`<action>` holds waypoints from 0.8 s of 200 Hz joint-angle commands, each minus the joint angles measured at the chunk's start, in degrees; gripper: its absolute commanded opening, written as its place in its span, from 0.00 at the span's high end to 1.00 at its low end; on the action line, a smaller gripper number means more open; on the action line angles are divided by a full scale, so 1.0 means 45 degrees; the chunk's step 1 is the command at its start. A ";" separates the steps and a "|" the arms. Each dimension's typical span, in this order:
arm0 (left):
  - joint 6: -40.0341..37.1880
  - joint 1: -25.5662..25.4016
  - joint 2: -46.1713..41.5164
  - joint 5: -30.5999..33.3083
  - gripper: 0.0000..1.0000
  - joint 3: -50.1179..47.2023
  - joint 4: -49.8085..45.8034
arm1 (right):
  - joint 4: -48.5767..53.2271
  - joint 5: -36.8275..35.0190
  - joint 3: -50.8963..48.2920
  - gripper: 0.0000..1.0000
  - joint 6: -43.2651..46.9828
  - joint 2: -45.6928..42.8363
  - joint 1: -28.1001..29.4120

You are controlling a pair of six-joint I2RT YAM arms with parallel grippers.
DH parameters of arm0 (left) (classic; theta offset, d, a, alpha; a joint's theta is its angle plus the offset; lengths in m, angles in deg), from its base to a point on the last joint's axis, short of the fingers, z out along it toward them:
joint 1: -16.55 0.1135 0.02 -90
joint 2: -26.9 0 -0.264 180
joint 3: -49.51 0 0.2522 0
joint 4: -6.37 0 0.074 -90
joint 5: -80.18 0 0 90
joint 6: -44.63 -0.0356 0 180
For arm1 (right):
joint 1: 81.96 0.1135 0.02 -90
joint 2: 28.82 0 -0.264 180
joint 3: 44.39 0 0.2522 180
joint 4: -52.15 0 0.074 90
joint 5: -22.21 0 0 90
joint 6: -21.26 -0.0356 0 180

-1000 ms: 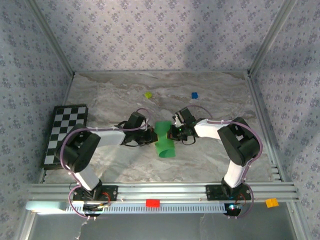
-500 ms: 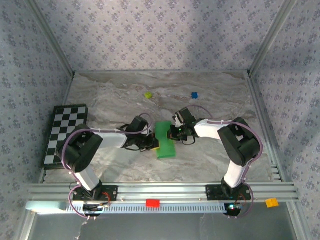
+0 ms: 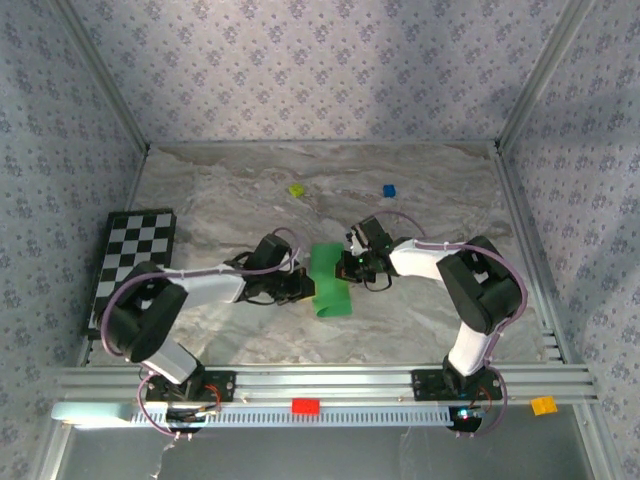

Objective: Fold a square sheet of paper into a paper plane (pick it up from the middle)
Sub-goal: First fold the square sheet of paper in half at the center of the table.

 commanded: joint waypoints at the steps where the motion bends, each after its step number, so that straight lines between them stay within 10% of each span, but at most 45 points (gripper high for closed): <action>1: 0.0323 -0.0222 -0.0366 -0.0149 0.92 0.0513 -0.0150 | 0.1893 -0.1054 -0.0572 1.00 0.0006 0.0335 0.0008; 160: -0.0078 -0.1419 0.0498 0.0346 0.93 -0.0514 -0.0742 | 0.1984 -0.1224 -0.0590 1.00 -0.0040 0.0355 0.0017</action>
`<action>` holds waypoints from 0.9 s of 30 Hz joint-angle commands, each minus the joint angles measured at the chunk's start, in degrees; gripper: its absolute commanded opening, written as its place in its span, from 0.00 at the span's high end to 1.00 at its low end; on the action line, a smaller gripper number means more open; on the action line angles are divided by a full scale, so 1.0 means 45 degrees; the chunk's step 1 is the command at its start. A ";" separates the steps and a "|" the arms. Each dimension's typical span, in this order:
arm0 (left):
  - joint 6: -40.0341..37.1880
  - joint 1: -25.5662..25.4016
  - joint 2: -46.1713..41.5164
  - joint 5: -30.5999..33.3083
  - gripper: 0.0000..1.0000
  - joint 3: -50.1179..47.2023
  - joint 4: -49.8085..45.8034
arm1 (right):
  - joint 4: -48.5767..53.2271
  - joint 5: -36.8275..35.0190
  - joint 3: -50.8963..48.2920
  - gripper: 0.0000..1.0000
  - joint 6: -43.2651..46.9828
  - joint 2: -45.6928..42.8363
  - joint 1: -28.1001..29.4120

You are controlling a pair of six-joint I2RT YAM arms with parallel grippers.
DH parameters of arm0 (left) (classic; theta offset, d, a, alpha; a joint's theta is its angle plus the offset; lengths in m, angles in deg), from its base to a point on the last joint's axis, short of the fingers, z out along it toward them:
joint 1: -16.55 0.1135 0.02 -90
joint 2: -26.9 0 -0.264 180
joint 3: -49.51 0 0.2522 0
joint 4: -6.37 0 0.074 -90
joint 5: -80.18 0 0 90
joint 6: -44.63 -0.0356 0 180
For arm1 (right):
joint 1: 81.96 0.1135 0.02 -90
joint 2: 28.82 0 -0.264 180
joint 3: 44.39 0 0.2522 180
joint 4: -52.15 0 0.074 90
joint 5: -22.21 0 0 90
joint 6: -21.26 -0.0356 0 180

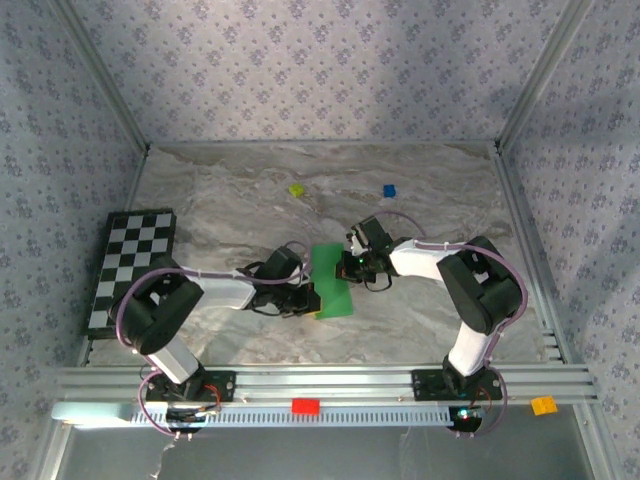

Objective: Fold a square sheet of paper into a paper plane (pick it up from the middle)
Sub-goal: First fold the square sheet of paper in half at the center of the table.

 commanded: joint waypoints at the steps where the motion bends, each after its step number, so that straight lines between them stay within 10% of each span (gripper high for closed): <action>1: -0.0217 -0.0204 -0.0581 0.0185 0.93 -0.0143 -0.1090 | 0.1931 -0.1181 -0.0575 1.00 -0.0037 0.0369 0.0017; 27: -0.1369 -0.0624 -0.0710 0.0162 0.92 -0.0613 -0.2426 | 0.1731 -0.1213 -0.0939 1.00 -0.0157 0.0394 0.0047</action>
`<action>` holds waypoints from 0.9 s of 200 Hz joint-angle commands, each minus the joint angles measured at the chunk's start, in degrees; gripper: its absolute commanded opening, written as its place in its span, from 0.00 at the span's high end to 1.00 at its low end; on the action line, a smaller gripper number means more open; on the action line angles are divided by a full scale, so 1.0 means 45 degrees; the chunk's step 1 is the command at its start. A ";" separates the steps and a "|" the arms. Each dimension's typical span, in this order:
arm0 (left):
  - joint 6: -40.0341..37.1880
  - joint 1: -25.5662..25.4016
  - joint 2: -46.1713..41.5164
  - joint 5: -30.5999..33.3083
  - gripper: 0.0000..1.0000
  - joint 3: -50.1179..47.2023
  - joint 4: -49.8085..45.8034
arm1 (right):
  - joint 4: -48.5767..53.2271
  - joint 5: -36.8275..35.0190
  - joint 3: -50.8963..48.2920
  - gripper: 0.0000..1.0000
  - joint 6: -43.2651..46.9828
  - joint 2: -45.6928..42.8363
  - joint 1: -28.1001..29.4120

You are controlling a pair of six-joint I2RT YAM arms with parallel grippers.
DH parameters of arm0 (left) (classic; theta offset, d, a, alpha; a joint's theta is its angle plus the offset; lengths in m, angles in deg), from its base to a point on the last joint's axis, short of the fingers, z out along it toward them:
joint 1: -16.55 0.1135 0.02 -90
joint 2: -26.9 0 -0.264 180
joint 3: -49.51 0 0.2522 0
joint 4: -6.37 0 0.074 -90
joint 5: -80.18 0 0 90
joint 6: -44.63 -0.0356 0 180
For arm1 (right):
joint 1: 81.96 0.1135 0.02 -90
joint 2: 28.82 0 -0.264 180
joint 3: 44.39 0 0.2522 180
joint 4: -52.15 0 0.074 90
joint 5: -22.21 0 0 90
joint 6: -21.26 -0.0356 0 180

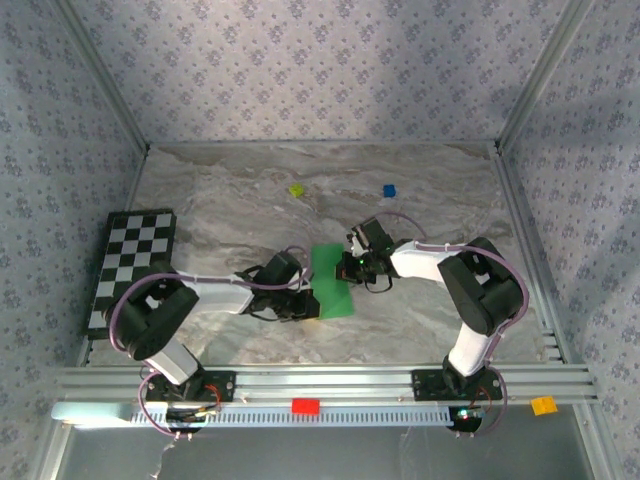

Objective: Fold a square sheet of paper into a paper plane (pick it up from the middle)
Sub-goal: First fold the square sheet of paper in half at the center of the table.

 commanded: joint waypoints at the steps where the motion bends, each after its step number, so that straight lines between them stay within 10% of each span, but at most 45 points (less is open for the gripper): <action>1: -0.0853 -0.0363 -0.0314 0.0166 0.93 -0.0159 -0.2272 | 0.1987 -0.1165 -0.0655 1.00 -0.0135 0.0515 0.0008; 96: -0.1131 -0.0630 -0.2530 0.2533 0.94 0.1965 -0.4141 | 0.2064 -0.1114 -0.0661 1.00 -0.0058 0.0486 0.0031; 180: -0.0943 0.1982 0.0876 0.0280 0.98 0.4078 -0.1901 | 0.1949 -0.1060 -0.0662 1.00 -0.0078 0.0567 0.0027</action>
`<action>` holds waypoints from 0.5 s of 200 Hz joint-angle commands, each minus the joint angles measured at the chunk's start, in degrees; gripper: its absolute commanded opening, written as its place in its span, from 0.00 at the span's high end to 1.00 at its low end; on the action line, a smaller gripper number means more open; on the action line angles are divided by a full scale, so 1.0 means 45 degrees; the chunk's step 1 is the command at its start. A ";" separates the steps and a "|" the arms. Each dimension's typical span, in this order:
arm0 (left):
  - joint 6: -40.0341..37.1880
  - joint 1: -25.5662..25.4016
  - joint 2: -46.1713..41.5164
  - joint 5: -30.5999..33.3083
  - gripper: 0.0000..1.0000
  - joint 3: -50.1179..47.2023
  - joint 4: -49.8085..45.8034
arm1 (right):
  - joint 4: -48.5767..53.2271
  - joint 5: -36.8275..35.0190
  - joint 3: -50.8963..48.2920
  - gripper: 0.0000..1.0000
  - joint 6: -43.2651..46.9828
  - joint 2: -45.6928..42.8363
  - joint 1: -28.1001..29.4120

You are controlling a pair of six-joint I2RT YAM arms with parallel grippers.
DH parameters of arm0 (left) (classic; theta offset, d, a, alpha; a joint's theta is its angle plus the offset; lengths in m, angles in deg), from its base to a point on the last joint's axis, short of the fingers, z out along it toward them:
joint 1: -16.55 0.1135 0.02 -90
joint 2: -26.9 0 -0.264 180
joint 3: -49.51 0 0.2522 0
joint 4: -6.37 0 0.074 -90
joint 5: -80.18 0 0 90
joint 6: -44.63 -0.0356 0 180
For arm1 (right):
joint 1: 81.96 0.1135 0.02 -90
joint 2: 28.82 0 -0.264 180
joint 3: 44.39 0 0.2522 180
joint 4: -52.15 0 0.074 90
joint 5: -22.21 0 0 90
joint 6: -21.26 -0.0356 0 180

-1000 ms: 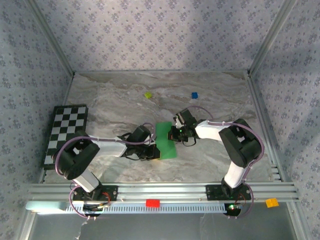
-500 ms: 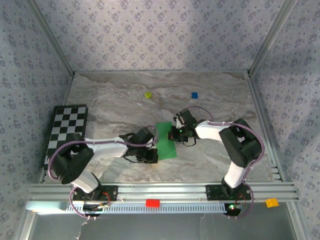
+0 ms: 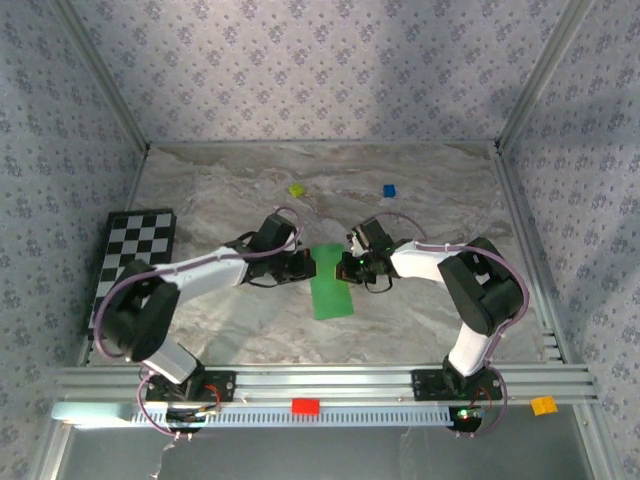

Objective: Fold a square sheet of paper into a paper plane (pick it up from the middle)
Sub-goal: First fold the square sheet of paper in half at the center of the table.

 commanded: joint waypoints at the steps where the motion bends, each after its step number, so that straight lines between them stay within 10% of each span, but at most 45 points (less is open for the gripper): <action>1: 0.0024 0.0117 0.0910 -0.0888 0.98 0.0665 0.0581 | 0.1955 -0.1070 -0.0663 1.00 -0.0082 0.0561 0.0029; 100: 0.0099 0.0629 0.3106 -0.0794 1.00 -0.0356 0.1799 | 0.1724 -0.1070 -0.0978 1.00 -0.0082 0.0574 0.0010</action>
